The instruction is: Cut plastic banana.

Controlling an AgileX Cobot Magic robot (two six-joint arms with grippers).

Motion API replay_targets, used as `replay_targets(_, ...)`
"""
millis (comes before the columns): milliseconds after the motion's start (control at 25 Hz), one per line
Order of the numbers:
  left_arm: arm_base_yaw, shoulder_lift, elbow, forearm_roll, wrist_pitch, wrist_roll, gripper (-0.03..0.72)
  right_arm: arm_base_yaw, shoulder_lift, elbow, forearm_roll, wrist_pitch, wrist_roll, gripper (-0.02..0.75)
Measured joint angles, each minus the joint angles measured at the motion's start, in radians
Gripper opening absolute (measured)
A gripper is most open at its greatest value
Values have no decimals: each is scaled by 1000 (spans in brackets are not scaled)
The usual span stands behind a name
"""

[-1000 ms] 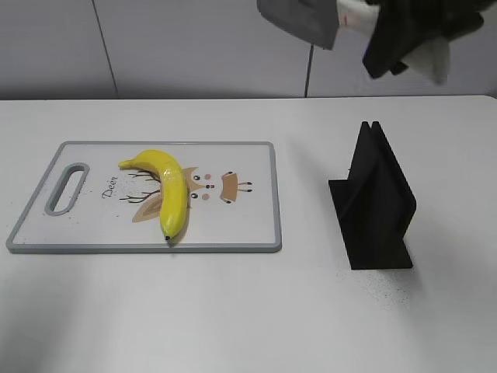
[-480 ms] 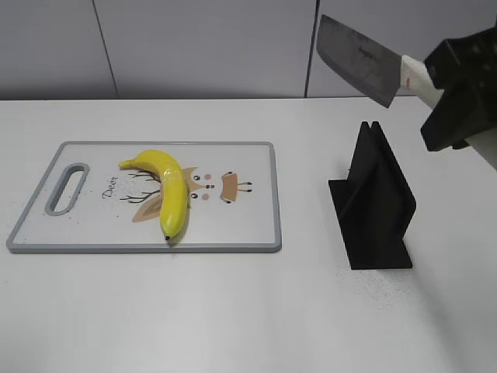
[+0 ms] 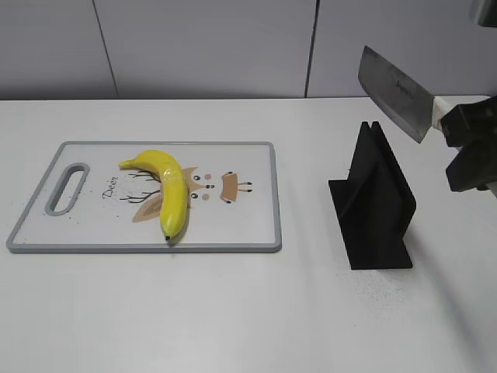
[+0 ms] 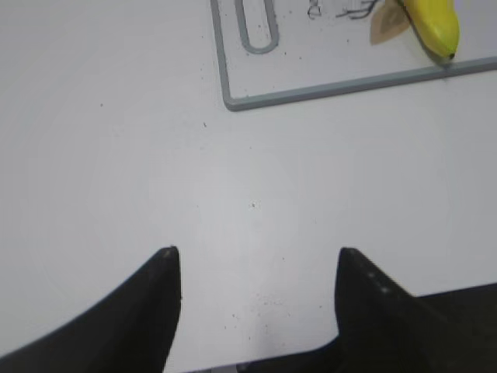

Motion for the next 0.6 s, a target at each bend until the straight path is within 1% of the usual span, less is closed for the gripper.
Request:
replay_targets(200,0,-157,51,-3,-57,0,589,0,4,7,-12,-48,38,160)
replay_targets(360,0,-259,54,4,-67,-21,589,0,25,7,-31,-51,48,160)
replay_targets(600,0,-283,55,23,-77,-90,589,0,76,7,-51,-63,65,160)
